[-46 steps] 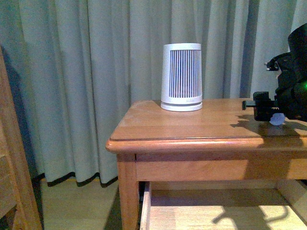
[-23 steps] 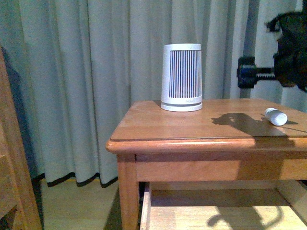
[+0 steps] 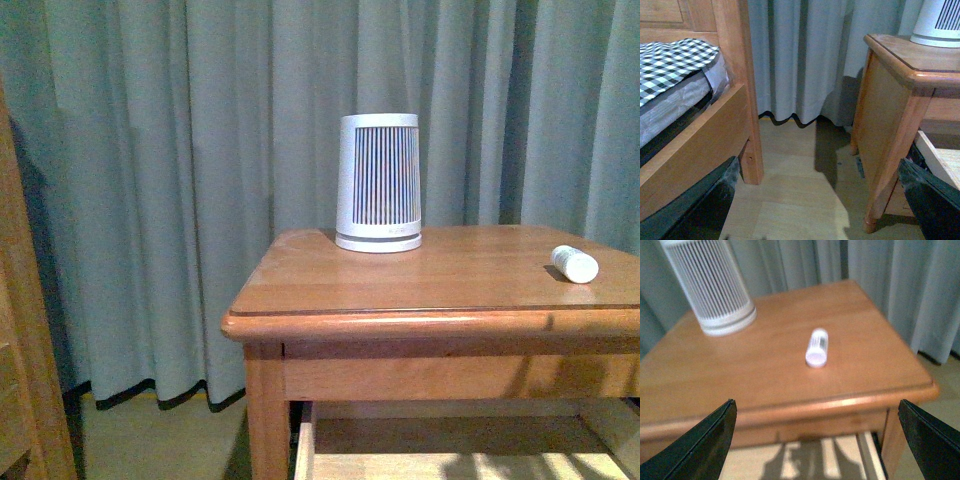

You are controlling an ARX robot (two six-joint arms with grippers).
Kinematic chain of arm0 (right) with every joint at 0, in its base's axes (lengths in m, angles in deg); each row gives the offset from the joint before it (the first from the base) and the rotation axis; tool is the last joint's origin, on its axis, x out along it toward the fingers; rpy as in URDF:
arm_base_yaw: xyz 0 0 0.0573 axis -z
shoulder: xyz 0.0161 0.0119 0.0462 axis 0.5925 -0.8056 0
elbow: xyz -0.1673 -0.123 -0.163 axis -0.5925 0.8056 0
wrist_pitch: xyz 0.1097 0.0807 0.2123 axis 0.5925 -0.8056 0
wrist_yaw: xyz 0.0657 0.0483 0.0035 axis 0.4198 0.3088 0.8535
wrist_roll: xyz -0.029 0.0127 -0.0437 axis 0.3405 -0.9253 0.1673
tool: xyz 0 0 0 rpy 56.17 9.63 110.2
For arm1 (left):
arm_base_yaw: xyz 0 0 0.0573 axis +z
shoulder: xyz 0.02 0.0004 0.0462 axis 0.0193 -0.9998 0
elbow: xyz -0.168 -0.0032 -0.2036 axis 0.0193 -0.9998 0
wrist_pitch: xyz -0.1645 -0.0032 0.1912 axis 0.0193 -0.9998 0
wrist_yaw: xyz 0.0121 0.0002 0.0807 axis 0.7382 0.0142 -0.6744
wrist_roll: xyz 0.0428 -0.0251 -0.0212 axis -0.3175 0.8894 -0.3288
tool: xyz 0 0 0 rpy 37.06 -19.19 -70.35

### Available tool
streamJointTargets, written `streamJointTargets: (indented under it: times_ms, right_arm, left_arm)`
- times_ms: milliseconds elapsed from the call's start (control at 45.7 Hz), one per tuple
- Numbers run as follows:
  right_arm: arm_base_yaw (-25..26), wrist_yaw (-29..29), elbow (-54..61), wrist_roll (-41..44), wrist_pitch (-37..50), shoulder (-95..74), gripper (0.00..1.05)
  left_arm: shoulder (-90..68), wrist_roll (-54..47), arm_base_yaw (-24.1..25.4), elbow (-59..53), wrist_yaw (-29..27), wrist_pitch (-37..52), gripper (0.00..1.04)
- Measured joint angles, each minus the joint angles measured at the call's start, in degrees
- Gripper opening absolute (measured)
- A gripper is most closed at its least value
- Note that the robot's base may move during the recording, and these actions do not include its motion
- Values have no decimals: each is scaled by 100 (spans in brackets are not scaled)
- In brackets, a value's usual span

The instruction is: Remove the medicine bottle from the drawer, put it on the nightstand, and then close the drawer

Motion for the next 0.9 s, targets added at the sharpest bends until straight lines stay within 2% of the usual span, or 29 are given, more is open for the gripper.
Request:
streamJointTargets:
  times_ms: [219,372,613,898]
  right_arm:
    - [-321,7,2046,-146,-402,1541,98]
    - [-656,-57,2782,-280,-105,1495,98]
    - [-1008,-304,3077,-551,1088,149,98]
    - [-1040,-533,3008,-702,2304,-1604,98]
  left_arm:
    - [0,2,0,0,0,0,98]
    - [0,0,0,0,0,0,98]
    - [0,0,0,0,0,0,98]
    - [0,0,0,0,0,0,98]
